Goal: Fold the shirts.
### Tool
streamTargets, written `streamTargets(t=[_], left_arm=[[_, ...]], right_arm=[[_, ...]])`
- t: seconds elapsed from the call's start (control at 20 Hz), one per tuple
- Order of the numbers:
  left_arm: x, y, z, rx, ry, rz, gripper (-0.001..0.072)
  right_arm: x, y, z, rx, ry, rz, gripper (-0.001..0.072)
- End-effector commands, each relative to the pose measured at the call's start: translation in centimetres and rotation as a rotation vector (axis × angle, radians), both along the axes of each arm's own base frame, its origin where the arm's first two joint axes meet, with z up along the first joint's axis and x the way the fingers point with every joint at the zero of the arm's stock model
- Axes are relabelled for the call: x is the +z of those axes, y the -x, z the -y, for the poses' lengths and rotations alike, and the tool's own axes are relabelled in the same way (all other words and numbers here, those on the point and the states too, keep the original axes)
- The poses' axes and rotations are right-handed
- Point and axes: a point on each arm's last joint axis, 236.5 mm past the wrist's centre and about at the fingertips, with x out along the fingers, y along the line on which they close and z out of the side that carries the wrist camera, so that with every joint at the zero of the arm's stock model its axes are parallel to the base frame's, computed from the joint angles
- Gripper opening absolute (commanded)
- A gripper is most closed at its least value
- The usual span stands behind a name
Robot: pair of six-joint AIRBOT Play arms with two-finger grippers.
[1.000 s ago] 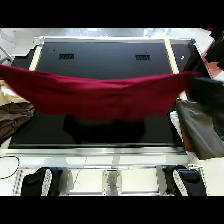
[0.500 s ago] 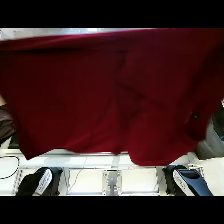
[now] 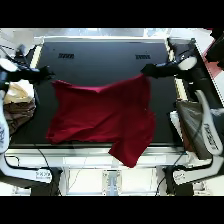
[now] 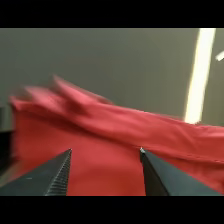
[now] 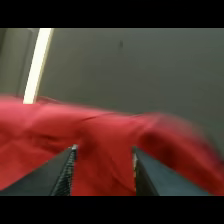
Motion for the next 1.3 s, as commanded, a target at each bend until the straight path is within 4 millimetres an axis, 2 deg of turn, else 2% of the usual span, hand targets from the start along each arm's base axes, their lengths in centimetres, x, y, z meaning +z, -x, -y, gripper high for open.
streamTargets(t=[0.0, 0.05, 0.1, 0.2, 0.25, 0.3, 0.4, 0.45, 0.5, 0.55, 0.6, 0.7, 0.8, 0.9, 0.95, 1.05, 1.15, 1.25], left_arm=[[2.0, -6.1, -0.2, 0.137, 0.158, 0.233, 0.0508], [5.1, -6.7, -0.9, 0.138, 0.157, 0.332, 0.0508], [8.5, -6.4, -1.4, 0.109, 0.126, 0.421, 0.0508], [14.0, -3.9, -2.8, 0.039, 0.005, 0.521, 0.0506], [15.9, -1.8, -3.6, 0.004, -0.064, 0.525, 0.0503], [16.9, 0.3, -4.4, -0.026, -0.124, 0.504, 0.0465], [18.4, 4.6, -6.3, -0.022, -0.162, 0.441, 0.0466], [18.9, 6.2, -7.2, -0.012, -0.174, 0.428, 0.0466], [18.7, 7.8, -8.0, 0.009, -0.168, 0.404, 0.0465], [17.5, 9.4, -8.5, 0.023, -0.145, 0.356, 0.0465], [15.0, 11.1, -8.7, 0.023, -0.112, 0.284, 0.0465], [9.1, 14.2, -8.1, 0.040, -0.027, 0.141, 0.0465], [3.3, 16.7, -7.0, 0.067, 0.051, 0.023, 0.0466], [-1.1, 18.9, -5.5, 0.070, 0.117, -0.079, 0.0466], [-2.6, 19.7, -4.8, 0.073, 0.145, -0.113, 0.0466], [-4.2, 20.7, -4.1, 0.081, 0.180, -0.154, 0.0466], [-4.7, 21.0, -3.8, 0.087, 0.194, -0.171, 0.0466], [-4.6, 21.0, -3.8, 0.088, 0.198, -0.168, 0.0466]], right_arm=[[-3.9, -3.1, -0.6, -0.056, 0.006, 0.021, 0.0410], [-2.4, -3.4, 0.1, -0.054, 0.016, 0.048, 0.0410], [-0.5, -3.4, 0.7, -0.042, 0.027, 0.069, 0.0410], [3.8, -2.0, 3.1, 0.006, 0.097, 0.085, 0.0410], [6.1, -0.9, 5.2, 0.012, 0.151, 0.091, 0.0409], [8.1, 0.4, 7.5, -0.007, 0.198, 0.095, 0.0409], [11.4, 4.0, 12.6, -0.076, 0.280, 0.074, 0.0409], [12.0, 6.4, 14.9, -0.101, 0.308, 0.034, 0.0409], [11.8, 8.7, 16.5, -0.120, 0.317, -0.019, 0.0409], [10.8, 11.3, 17.8, -0.141, 0.312, -0.084, 0.0409], [9.2, 13.6, 18.8, -0.165, 0.299, -0.143, 0.0409], [4.3, 18.2, 19.6, -0.219, 0.247, -0.264, 0.0409], [-1.7, 23.4, 17.9, -0.232, 0.134, -0.429, 0.0409], [-6.6, 28.0, 14.3, -0.204, -0.013, -0.596, 0.0409], [-8.5, 29.8, 12.6, -0.190, -0.079, -0.668, 0.0409], [-11.5, 33.0, 9.8, -0.188, -0.180, -0.780, 0.0409], [-13.5, 35.0, 8.1, -0.203, -0.242, -0.845, 0.0409], [-15.0, 36.2, 7.1, -0.233, -0.279, -0.875, 0.0409]])
